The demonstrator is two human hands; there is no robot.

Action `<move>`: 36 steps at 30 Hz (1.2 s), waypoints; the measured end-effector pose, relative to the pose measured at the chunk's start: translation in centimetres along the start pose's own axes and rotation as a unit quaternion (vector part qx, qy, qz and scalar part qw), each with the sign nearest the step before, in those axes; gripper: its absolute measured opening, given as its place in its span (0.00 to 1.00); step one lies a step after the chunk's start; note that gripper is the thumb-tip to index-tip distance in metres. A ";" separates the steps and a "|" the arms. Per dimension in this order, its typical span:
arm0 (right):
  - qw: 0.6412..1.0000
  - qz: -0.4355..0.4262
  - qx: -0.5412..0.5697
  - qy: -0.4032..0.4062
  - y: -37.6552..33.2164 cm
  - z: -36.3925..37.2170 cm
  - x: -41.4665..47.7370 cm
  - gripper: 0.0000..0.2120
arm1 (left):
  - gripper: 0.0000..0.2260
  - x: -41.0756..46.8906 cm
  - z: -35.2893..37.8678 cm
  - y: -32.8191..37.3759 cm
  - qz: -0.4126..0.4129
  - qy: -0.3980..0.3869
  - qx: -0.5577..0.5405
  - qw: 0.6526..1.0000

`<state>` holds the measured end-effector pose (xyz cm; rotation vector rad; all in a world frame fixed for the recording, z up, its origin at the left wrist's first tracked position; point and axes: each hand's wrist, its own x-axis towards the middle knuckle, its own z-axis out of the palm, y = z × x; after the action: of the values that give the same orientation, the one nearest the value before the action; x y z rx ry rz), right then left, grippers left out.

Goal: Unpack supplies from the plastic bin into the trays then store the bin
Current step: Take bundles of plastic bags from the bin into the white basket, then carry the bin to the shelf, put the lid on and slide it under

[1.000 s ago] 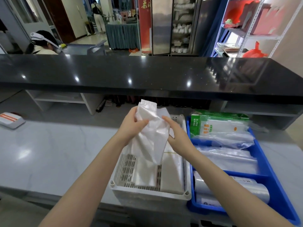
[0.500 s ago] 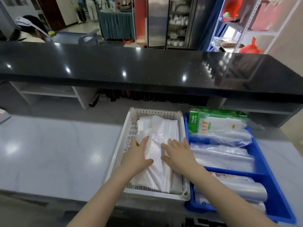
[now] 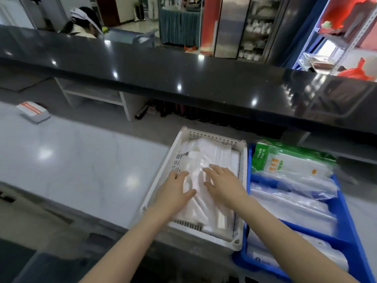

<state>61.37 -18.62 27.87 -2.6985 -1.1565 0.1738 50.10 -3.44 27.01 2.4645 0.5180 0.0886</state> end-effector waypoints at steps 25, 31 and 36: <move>0.908 -0.289 -0.085 -0.292 -33.0 20.3 -2.2 0.26 | 0.18 -44.7 -0.1 -30.9 -0.643 0.280 -0.167 0.693; 0.928 -0.175 -0.110 -0.311 -35.1 27.5 2.2 0.28 | 0.27 -46.7 2.2 -36.7 -0.663 0.246 -0.183 0.683; 0.933 -0.126 -0.104 -0.320 -35.5 30.9 3.7 0.30 | 0.29 -47.5 4.0 -39.3 -0.636 0.241 -0.156 0.716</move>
<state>33.25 12.18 5.82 -2.7035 -1.7657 1.0015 -6.48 4.97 3.60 1.2681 2.0859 0.2205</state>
